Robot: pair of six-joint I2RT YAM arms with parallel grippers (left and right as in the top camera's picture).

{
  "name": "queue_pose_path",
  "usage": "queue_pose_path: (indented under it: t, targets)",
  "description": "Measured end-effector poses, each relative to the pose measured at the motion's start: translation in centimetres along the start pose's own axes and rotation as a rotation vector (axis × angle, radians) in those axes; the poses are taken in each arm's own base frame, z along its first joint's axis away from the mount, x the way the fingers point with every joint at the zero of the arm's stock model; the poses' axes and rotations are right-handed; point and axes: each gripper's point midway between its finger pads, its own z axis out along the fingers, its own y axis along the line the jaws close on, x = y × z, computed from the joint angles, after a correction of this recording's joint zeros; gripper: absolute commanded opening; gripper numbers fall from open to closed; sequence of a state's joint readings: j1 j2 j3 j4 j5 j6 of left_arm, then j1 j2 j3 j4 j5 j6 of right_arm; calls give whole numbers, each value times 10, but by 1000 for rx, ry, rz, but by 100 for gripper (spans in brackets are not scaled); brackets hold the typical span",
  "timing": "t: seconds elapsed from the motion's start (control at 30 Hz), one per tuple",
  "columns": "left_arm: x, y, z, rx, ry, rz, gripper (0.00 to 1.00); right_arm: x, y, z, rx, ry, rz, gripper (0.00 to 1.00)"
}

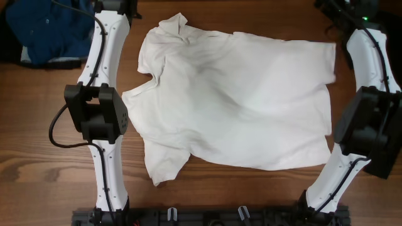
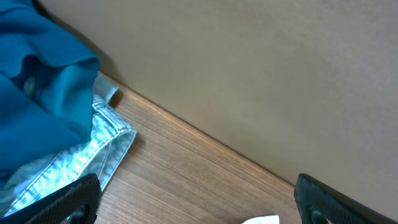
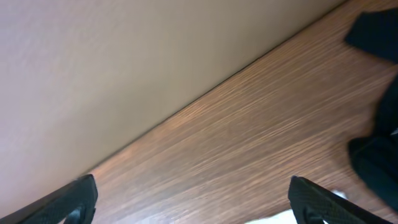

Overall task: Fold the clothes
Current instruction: 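Lay the shirt flat on the table and release both grippers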

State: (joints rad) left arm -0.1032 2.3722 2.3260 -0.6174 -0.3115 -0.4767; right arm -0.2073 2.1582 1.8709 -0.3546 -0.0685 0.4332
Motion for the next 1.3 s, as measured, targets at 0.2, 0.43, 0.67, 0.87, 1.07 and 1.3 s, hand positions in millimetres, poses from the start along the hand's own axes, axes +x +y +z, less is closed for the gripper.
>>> queue_pose_path:
  t: [0.2,0.43,0.67,0.87,1.07,1.3]
  targets:
    - [26,24,-22,-87,148,55,100,9,-4,-22,62,57,-21,99]
    - [26,54,-121,-152,314,107,91,-10,4,-120,103,74,-27,93]
    - [67,37,-135,-17,518,129,29,2,17,-158,45,149,-27,32]
    - [156,37,-87,-35,758,172,4,67,-12,-108,104,349,-19,4]
    - [208,41,-67,-68,887,198,4,129,-44,-59,176,525,-6,4]
    - [222,44,-67,-80,933,201,4,156,-58,-39,207,597,1,4]
